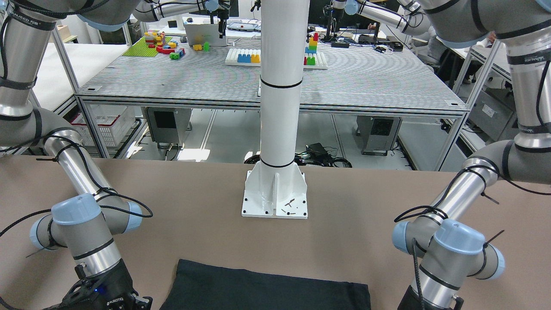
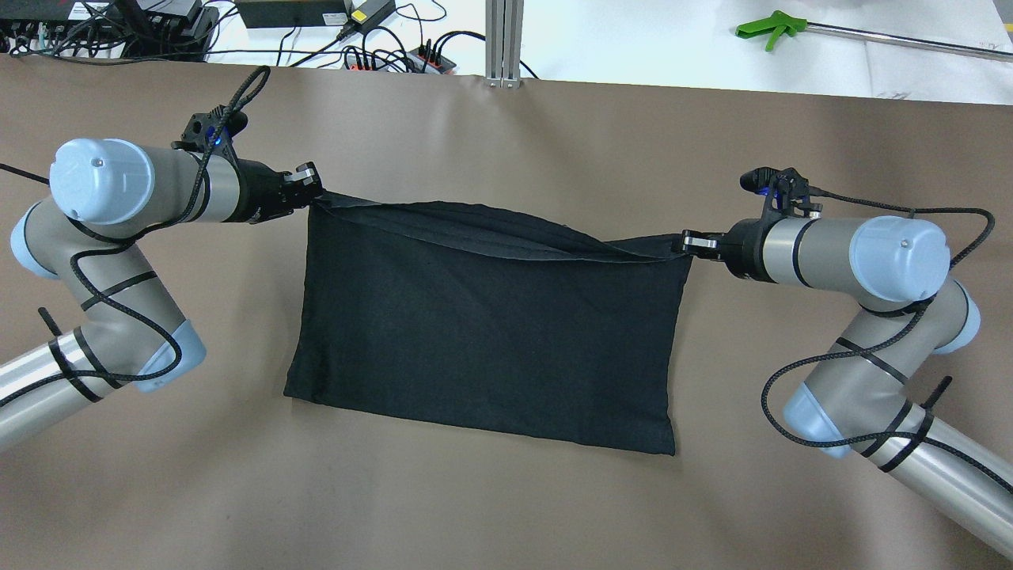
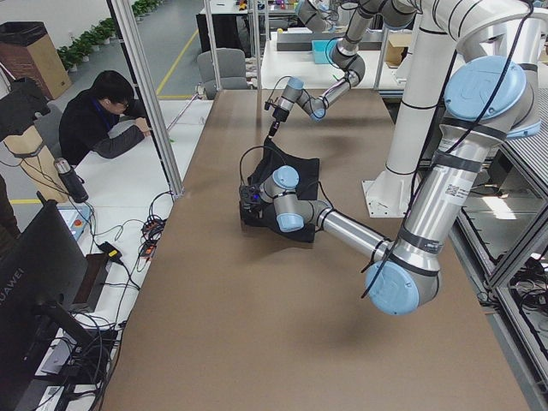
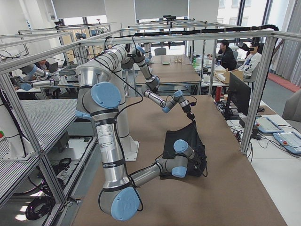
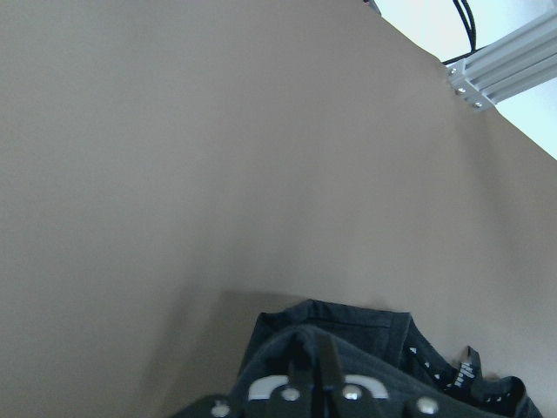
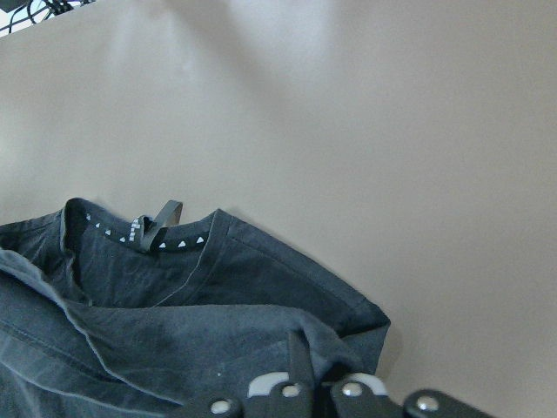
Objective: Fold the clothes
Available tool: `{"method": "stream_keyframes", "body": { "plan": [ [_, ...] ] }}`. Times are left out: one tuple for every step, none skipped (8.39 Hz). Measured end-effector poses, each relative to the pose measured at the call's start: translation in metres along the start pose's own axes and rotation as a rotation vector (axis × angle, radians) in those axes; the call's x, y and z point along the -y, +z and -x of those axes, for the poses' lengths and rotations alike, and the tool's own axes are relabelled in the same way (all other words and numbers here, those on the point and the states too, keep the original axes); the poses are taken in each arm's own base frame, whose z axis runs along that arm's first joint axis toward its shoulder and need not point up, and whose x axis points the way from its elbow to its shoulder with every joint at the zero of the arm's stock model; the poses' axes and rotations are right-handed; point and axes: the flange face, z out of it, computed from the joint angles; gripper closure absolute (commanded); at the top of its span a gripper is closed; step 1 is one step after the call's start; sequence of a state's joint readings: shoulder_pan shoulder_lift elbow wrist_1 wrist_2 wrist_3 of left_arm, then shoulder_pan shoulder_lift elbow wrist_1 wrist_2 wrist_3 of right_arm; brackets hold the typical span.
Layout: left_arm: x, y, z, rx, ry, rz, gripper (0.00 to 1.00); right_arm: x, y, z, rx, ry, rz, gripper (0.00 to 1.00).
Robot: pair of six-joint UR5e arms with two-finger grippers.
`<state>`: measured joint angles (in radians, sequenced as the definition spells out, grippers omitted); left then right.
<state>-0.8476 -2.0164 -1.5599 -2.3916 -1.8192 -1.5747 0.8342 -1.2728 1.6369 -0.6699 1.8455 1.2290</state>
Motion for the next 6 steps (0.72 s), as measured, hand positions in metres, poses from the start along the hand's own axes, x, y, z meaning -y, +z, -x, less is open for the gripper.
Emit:
{"method": "stream_keyframes", "body": {
  "plan": [
    [0.002,0.006,0.007,0.013,0.008,-0.001,1.00,0.004,0.006,-0.003,-0.013,0.004,-0.006,1.00],
    [0.003,0.011,0.012,0.023,0.013,-0.002,1.00,0.008,0.008,-0.009,-0.025,0.009,-0.013,1.00],
    [0.004,0.014,0.015,0.031,0.015,-0.002,1.00,0.014,0.010,-0.017,-0.041,0.016,-0.019,1.00],
    [0.004,0.015,0.016,0.034,0.016,-0.002,1.00,0.018,0.013,-0.026,-0.059,0.023,-0.024,1.00],
    [0.005,0.015,0.016,0.033,0.015,-0.002,1.00,0.021,0.015,-0.032,-0.069,0.028,-0.026,1.00],
    [0.005,0.014,0.010,0.024,0.014,-0.003,1.00,0.025,0.017,-0.030,-0.069,0.030,-0.029,1.00]
  ]
}}
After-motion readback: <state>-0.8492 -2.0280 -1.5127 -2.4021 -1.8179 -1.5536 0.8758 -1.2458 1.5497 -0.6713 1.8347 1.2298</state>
